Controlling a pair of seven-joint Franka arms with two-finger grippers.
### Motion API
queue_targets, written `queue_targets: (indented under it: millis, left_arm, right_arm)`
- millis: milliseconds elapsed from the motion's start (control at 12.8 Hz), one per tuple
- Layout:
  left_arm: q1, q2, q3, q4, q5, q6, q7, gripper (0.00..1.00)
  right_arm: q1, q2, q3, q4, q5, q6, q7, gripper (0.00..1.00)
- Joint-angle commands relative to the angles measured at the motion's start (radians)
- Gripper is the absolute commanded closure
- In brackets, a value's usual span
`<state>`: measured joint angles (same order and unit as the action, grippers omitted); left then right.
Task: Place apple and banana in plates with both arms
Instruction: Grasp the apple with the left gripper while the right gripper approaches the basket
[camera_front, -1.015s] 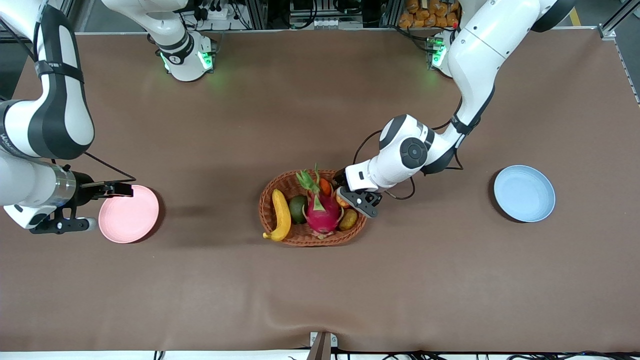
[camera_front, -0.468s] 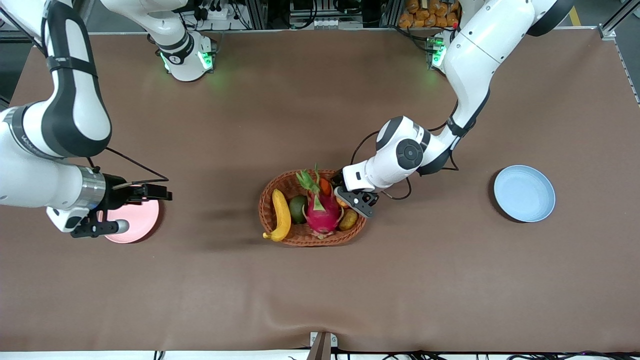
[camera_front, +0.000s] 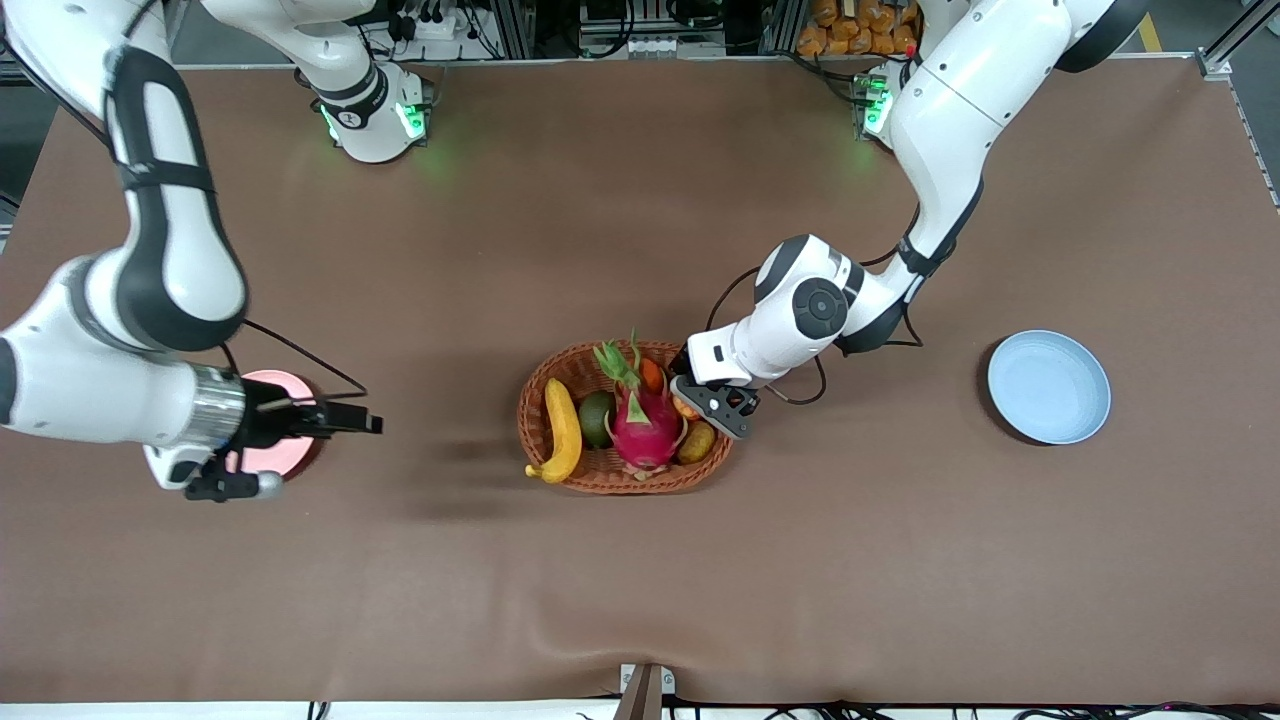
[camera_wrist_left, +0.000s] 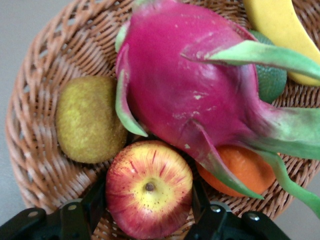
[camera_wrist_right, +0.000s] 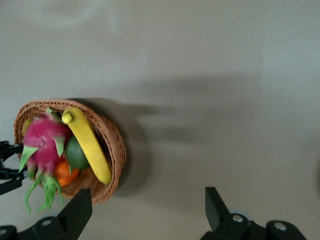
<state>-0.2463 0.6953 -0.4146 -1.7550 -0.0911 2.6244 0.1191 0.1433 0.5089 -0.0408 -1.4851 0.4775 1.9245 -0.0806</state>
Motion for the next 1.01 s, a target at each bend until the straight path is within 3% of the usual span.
queue_targets:
  millis: [0, 234, 468, 937]
  left_arm:
    - [-0.001, -0.094, -0.001, -0.009, 0.016, -0.079, -0.065, 0.71]
    - [0.002, -0.189, -0.013, -0.008, 0.013, -0.208, -0.168, 0.7]
    - [0.051, -0.276, -0.013, -0.012, 0.011, -0.323, -0.211, 0.67]
    - [0.172, -0.359, -0.013, -0.021, 0.011, -0.469, -0.213, 0.67]
  right_arm:
    - [0.073, 0.066, -0.007, 0.029, 0.02, 0.117, 0.008, 0.0]
    - [0.096, 0.068, -0.007, 0.029, 0.02, 0.136, 0.008, 0.0]
    - [0.157, 0.071, -0.008, 0.02, 0.018, 0.24, 0.01, 0.0]
    - [0.278, 0.123, -0.01, 0.019, 0.001, 0.407, 0.071, 0.0]
